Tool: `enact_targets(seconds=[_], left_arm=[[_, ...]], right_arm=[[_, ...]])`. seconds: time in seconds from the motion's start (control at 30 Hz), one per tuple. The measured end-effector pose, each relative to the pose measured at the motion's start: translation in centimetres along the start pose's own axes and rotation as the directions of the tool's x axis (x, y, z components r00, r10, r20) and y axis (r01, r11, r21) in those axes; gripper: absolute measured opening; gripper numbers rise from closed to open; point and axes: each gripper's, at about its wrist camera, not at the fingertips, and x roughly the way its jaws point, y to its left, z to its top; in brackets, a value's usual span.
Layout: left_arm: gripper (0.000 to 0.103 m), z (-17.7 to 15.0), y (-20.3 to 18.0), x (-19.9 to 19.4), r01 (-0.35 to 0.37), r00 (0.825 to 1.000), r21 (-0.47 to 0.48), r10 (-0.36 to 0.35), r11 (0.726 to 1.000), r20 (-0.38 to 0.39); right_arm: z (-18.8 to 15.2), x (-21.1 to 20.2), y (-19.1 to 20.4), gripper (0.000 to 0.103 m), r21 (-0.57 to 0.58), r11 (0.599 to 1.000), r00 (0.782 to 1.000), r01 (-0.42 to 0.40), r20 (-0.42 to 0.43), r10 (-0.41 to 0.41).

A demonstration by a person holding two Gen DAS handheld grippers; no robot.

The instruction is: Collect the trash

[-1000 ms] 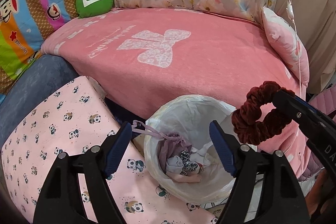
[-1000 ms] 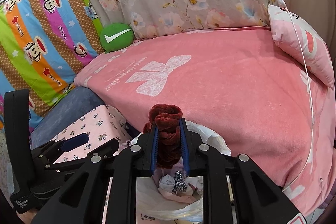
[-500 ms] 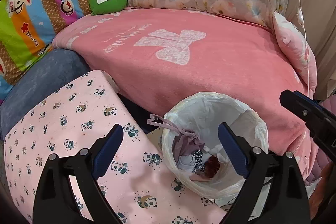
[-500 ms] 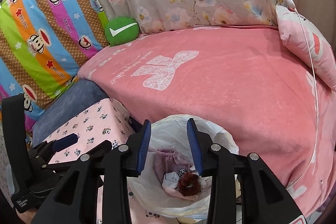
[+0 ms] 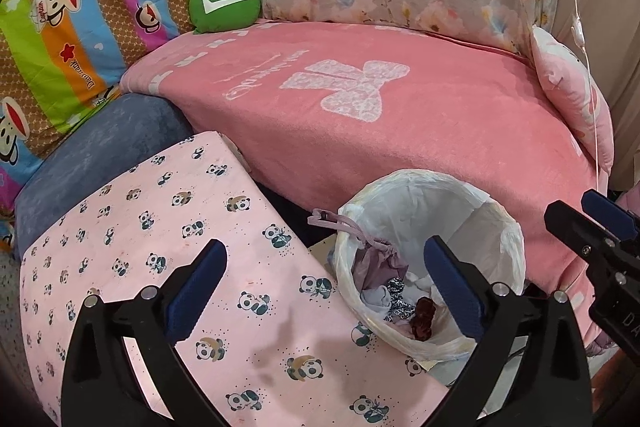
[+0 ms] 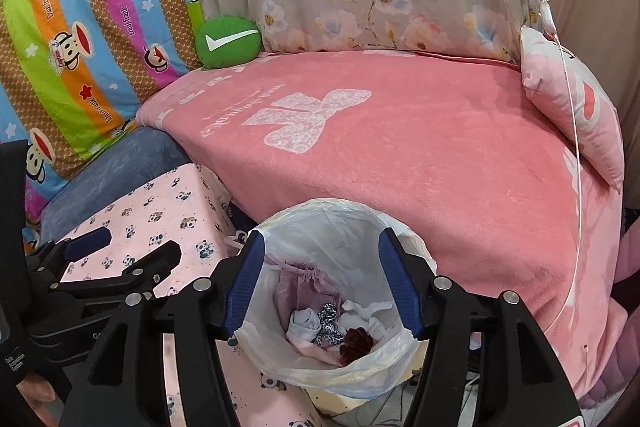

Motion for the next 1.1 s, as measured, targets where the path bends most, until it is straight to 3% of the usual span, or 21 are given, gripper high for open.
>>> enact_targets(seconds=[0.2,0.43,0.5,1.1], left_arm=[[0.095,-0.7,0.2,-0.4,-0.01,1.0,-0.008,0.01,1.0,-0.003],[0.095,-1.2,0.2,-0.8,-0.011,1.0,-0.013,0.011,1.0,-0.002],[0.095,-1.4,0.1,-0.9,-0.013,1.0,-0.012,0.013,1.0,-0.002],[0.096,-2.0,-0.9,-1.2,-0.01,1.0,-0.012,0.01,1.0,-0.013]], right_arm=[[-0.9,-0.6,0.2,0.082,-0.018,1.0,1.0,0.008,-0.012,-0.008],[-1.9,-1.2,0.6,0.089,-0.037,0.999,0.999,0.032,-0.008,-0.032],[-2.1,-1.2,0.6,0.098,-0.04,0.998,0.999,0.041,-0.009,-0.041],[-2.9,-1.7,-0.1,0.098,-0.013,0.999,0.999,0.046,-0.025,-0.046]])
